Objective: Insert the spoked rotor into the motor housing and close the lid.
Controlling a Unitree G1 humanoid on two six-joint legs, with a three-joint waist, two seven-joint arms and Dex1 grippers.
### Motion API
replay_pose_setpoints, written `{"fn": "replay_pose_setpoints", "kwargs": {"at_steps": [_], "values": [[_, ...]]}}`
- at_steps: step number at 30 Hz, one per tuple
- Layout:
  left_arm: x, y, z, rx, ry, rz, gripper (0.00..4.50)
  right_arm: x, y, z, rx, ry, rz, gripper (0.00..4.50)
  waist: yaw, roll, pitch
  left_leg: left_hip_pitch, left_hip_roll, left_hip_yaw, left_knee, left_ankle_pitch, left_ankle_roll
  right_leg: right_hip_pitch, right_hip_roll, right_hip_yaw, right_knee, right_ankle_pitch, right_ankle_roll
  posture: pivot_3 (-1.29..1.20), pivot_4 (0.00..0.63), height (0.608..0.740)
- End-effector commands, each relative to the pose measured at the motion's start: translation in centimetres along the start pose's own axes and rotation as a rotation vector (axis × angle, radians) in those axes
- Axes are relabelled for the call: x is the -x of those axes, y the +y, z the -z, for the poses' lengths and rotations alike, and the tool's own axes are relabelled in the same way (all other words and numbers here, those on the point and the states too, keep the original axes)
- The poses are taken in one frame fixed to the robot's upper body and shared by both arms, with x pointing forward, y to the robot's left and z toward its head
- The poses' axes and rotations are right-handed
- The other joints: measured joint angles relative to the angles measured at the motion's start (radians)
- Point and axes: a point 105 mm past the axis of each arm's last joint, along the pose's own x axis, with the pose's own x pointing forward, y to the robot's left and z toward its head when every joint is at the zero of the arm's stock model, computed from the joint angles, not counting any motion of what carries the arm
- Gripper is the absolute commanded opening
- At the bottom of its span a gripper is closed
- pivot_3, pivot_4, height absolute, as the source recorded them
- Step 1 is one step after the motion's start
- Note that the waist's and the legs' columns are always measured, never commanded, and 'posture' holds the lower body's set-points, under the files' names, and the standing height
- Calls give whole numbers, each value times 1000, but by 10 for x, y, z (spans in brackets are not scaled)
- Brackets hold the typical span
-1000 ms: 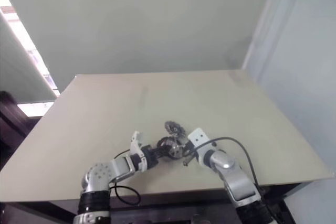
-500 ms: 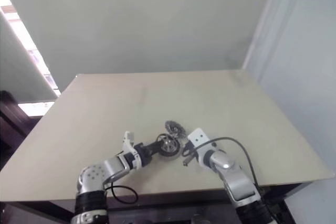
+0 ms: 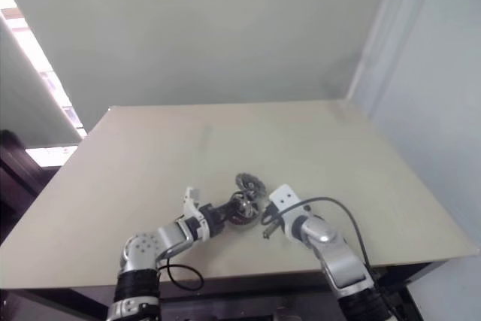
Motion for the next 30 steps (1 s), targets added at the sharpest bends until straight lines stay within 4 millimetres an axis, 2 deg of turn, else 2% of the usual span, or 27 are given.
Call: {"fn": "replay_pose_setpoints", "kwargs": {"at_steps": [1, 8, 15, 20, 21, 30], "values": [[1, -5, -4, -20, -8, 17, 278, 3, -4, -15, 21, -50, 16, 0, 0, 0, 0, 0, 0, 0, 0, 0, 0, 0, 0, 0, 0, 0, 0, 0, 0, 740], [3, -3, -5, -4, -19, 8, 278, 0, -4, -16, 22, -54, 10, 0, 0, 0, 0, 0, 0, 0, 0, 0, 0, 0, 0, 0, 0, 0, 0, 0, 0, 740], [4, -3, -8, -2, -27, 4, 2601, 1, -4, -16, 25, -52, 10, 0, 0, 0, 0, 0, 0, 0, 0, 0, 0, 0, 0, 0, 0, 0, 0, 0, 0, 740], [10, -2, -18, -21, -66, -9, 4287, 0, -4, -16, 25, -51, 10, 0, 0, 0, 0, 1, 0, 0, 0, 0, 0, 1, 0, 0, 0, 0, 0, 0, 0, 740], [12, -4, -20, -25, -75, -6, 4490, 0, -4, -16, 25, -51, 10, 0, 0, 0, 0, 1, 0, 0, 0, 0, 0, 1, 0, 0, 0, 0, 0, 0, 0, 740], [39, -33, -41, -167, -103, 73, 4490, 1, -5, -14, 23, -47, 12, 0, 0, 0, 0, 0, 0, 0, 0, 0, 0, 0, 0, 0, 0, 0, 0, 0, 0, 740]]}}
